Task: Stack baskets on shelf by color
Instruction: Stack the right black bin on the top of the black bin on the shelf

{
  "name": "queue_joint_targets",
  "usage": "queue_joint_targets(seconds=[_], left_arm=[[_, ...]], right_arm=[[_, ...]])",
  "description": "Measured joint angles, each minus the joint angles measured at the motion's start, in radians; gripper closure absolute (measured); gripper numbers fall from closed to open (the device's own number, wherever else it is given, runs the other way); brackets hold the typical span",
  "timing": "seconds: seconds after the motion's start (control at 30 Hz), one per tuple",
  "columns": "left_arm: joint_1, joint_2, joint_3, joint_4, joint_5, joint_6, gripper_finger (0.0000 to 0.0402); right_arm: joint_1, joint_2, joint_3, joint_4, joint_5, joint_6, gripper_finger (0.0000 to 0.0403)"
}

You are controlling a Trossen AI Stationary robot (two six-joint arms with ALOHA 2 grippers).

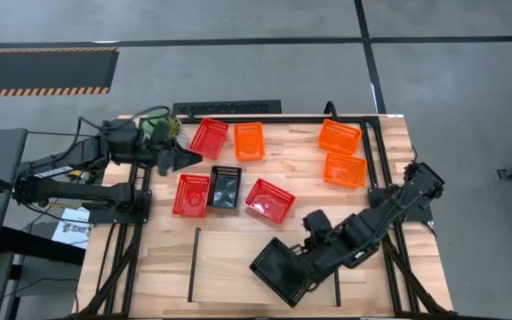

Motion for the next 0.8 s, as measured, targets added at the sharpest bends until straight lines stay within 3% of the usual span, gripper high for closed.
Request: queue_joint_targets(seconds=[0.1,0.27,0.53,0.8], left_arm=[[-0.001,0.000,0.000,0.152,0.091,-0.053,0.0303],[-0.045,-0.015,0.000,0.286,0.098,-0.085,0.0329],[-0.185,-0.028,0.000,0.316,-0.050,-0.101,0.0395],[-0.364,-0.024,0.000,0.315,-0.246,-0.102,0.0401]], right_arm=[[0.033,-0.013,0.012,-0.044,-0.001,0.016,0.0390],[0.102,-0.010,0.024,-0.122,-0.002,0.116,0.0394],[0.167,0.010,0.024,-0.158,-0.005,0.222,0.0394],[0.166,0.021,0.010,-0.150,-0.004,0.223,0.0394]])
